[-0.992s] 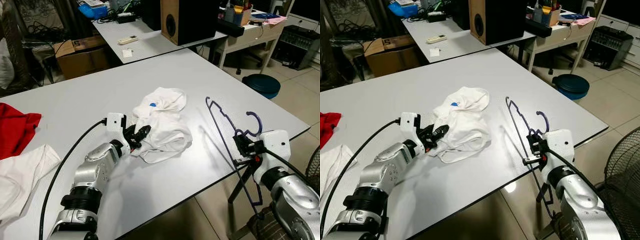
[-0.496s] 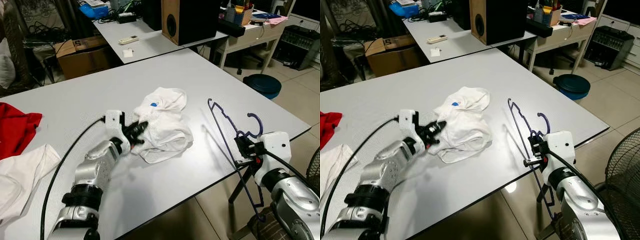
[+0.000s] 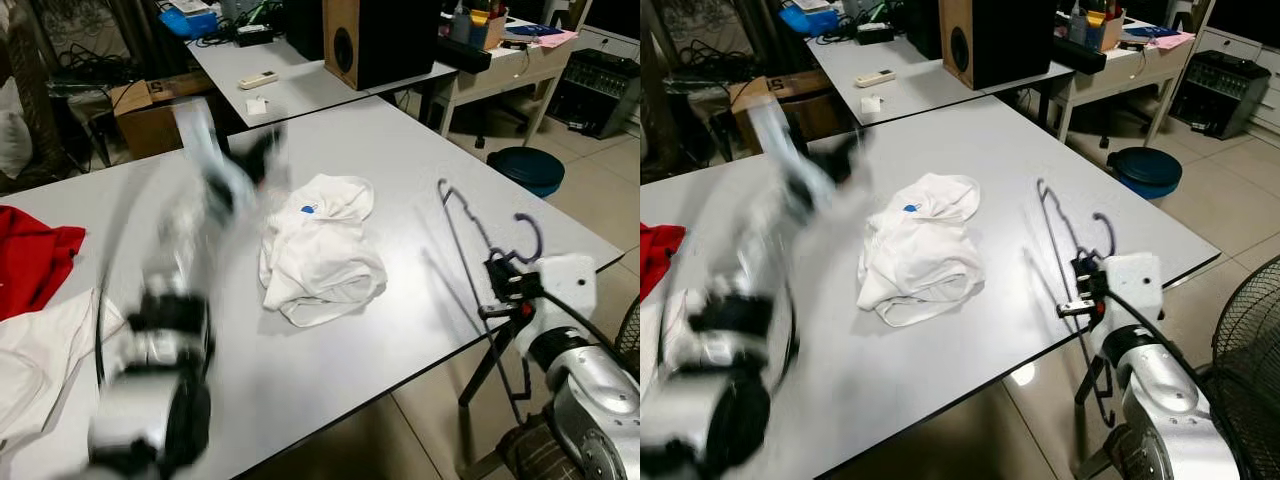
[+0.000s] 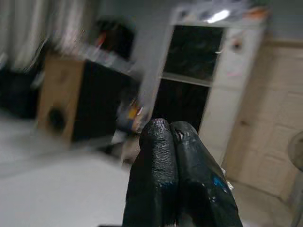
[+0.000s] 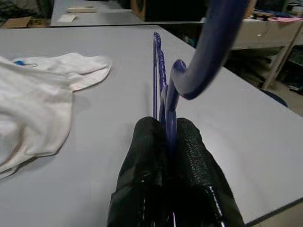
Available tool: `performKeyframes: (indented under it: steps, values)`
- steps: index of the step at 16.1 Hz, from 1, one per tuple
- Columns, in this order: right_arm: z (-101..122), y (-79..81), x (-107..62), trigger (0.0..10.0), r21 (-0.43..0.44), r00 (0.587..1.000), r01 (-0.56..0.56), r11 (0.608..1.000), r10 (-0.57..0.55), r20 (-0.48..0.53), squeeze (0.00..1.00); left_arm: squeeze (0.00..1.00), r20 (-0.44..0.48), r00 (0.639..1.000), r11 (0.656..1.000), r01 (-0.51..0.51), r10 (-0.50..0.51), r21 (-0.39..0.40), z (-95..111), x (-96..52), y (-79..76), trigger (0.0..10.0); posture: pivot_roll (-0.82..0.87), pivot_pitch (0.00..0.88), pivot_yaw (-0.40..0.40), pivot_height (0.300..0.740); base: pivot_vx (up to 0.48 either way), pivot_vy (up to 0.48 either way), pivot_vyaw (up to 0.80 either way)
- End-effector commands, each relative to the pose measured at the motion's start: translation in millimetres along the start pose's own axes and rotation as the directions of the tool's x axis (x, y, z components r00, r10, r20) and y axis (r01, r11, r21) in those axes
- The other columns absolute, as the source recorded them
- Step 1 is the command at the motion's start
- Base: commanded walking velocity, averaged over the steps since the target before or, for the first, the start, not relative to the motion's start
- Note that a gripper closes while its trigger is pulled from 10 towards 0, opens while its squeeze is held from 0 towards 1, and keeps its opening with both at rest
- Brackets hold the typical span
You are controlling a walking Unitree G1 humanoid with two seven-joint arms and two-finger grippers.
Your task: Hang hanger
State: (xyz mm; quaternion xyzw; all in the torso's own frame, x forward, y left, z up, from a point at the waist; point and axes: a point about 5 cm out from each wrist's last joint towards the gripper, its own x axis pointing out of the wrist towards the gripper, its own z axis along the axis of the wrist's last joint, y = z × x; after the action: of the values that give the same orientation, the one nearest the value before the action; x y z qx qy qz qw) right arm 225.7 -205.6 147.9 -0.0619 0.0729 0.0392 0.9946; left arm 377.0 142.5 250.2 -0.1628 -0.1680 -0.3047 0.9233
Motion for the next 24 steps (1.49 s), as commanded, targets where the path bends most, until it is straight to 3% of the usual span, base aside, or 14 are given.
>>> performKeyframes:
  steps: [1,2,3,4,5,7,10,16,17,18,20,22,24]
  values:
    - [1,0.0,0.7,10.0,0.004,1.0,0.005,1.0,-0.005,0.013,0.0,0.0,-0.082,0.995,0.998,0.055,-0.052,0.033,-7,-2.4,-0.8,0.0,-0.09,0.0,0.112,0.74,0.0,0.0,0.0]
    - [0,2.2,0.8,10.0,0.008,1.0,-0.003,1.0,0.003,0.009,0.0,0.0,-0.301,0.954,0.978,0.074,-0.012,0.193,-34,-10.9,5.0,4.1,-0.08,0.0,0.118,0.74,0.0,0.0,0.0]
    - [0,3.8,1.1,10.0,0.013,1.0,-0.008,1.0,0.008,0.008,0.0,0.0,-0.45,0.893,0.955,0.122,0.014,0.272,-59,-23.4,9.4,10.0,-0.08,0.0,0.121,0.74,0.0,0.0,0.0]
    - [0,4.8,1.4,10.0,0.016,1.0,-0.009,1.0,0.009,0.009,0.0,0.0,-0.505,0.863,0.963,0.132,0.006,0.237,-75,-30.8,8.3,10.0,-0.08,0.0,0.123,0.74,0.0,0.0,0.0]
    - [0,5.1,1.7,10.0,0.018,1.0,-0.009,1.0,0.009,0.011,0.0,1.0,-0.53,0.848,0.967,0.122,0.017,0.225,-83,-34.1,8.5,10.0,-0.09,0.0,0.126,0.74,0.0,0.0,0.0]
    - [0,5.4,0.3,10.0,0.02,1.0,-0.012,1.0,0.012,0.007,0.0,1.0,-0.572,0.817,0.965,0.093,0.067,0.245,-96,-41.1,13.5,10.0,-0.09,0.0,0.126,0.74,0.0,0.0,0.0]
    - [-3,7.5,-2.2,10.0,0.017,0.999,-0.034,0.999,0.034,-0.008,0.0,1.0,-0.622,0.782,0.969,0.116,0.045,0.216,-107,-46.1,13.7,10.0,-0.09,0.0,0.128,0.74,0.0,0.0,0.0]
    - [-5,9.6,-1.6,10.0,0.07,0.998,-0.053,0.996,0.054,-0.016,0.0,1.0,-0.633,0.771,0.977,0.079,0.066,0.198,-113,-45.8,16.0,10.0,-0.1,0.0,0.135,0.74,0.0,0.0,0.0]
    - [-5,10.3,-1.6,10.0,0.073,0.998,-0.058,0.996,0.06,-0.019,0.0,0.33,-0.643,0.765,0.984,0.076,0.047,0.162,-116,-46.8,15.0,10.0,-0.1,0.0,0.136,0.74,0.0,0.0,0.0]
    - [-5,10.9,-1.8,10.0,0.072,0.998,-0.062,0.995,0.064,-0.02,0.0,0.0,-0.658,0.752,0.983,0.087,0.042,0.162,-118,-48.7,14.5,10.0,-0.1,0.0,0.136,0.74,0.0,0.0,0.0]
    - [-6,10.8,-2.4,10.0,0.071,0.998,-0.064,0.995,0.066,-0.023,0.0,0.0,-0.699,0.713,0.978,0.111,0.046,0.177,-123,-52.5,14.6,10.0,-0.1,0.0,0.137,0.74,0.0,0.0,0.0]
    - [-6,10.5,-3.0,10.0,0.068,0.997,-0.064,0.996,0.066,-0.025,0.0,0.0,-0.708,0.702,0.974,0.099,0.077,0.205,-125,-54.0,16.8,0.0,-0.11,0.0,0.139,0.74,0.0,0.0,0.0]
    - [-6,10.5,-2.7,10.0,0.047,0.998,-0.063,0.997,0.065,-0.024,0.0,0.0,-0.704,0.708,0.977,0.106,0.057,0.186,-125,-52.9,15.5,0.0,-0.1,0.0,0.14,0.74,0.0,0.0,0.0]
